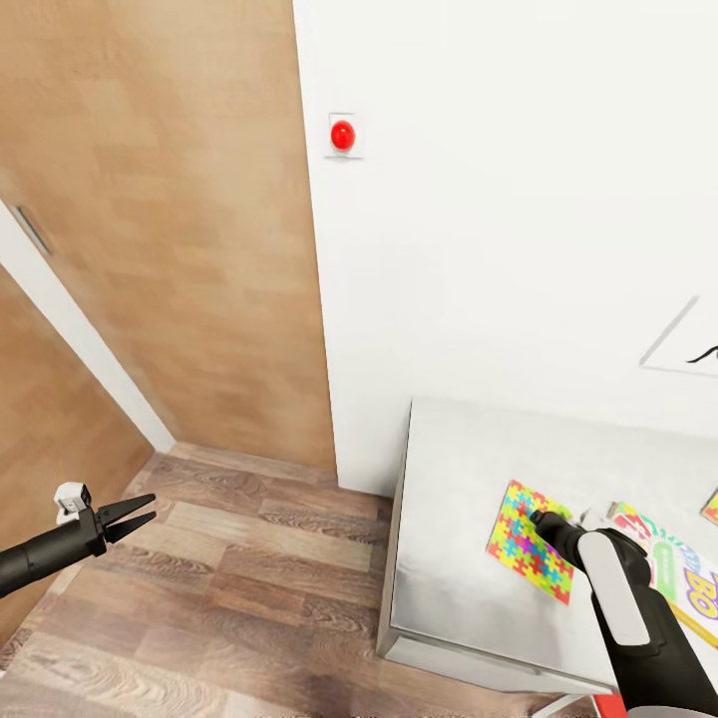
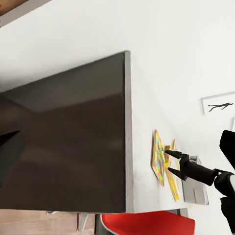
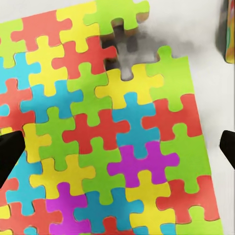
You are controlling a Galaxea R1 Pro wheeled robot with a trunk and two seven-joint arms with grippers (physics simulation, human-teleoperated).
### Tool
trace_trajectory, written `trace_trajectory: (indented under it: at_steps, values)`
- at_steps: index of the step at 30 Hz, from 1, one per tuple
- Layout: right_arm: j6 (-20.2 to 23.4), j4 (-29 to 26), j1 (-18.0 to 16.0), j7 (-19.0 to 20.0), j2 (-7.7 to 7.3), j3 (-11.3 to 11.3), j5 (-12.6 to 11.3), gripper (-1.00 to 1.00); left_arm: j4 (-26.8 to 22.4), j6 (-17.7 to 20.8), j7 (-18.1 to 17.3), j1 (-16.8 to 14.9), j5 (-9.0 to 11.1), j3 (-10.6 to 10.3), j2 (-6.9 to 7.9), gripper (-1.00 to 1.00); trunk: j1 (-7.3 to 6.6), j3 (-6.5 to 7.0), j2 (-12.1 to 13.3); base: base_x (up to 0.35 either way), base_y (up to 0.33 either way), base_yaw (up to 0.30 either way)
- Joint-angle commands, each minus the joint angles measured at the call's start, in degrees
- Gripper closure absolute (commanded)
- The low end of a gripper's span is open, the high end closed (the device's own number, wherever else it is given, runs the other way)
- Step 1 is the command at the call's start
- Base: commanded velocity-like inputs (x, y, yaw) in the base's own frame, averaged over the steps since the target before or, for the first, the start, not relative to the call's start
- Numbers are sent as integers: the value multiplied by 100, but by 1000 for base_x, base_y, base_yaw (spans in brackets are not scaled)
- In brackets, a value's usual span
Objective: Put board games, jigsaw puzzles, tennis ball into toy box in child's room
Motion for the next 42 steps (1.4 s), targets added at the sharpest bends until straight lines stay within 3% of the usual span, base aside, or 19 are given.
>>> trace_trajectory:
  at_steps: [1, 14, 26, 42]
  values:
    - [14, -8, -5, -51, -6, -4, -56, -100, 0, 60, -15, -4, 6, 2, 0, -100, 3, -20, -11, 0, 0, 0]
    - [22, -8, -5, -50, -154, -40, -103, -100, 0, 54, -14, -4, 7, 2, -2, -100, 3, -142, -11, 0, 0, 0]
    - [25, -8, -5, -50, -161, -38, -142, -100, 0, 51, -14, -4, 6, 2, -2, -100, 3, -246, -11, 0, 0, 0]
    - [29, -8, -5, -50, -146, 9, -149, -100, 0, 56, -14, -4, 7, 2, -2, -100, 3, -264, -11, 0, 0, 0]
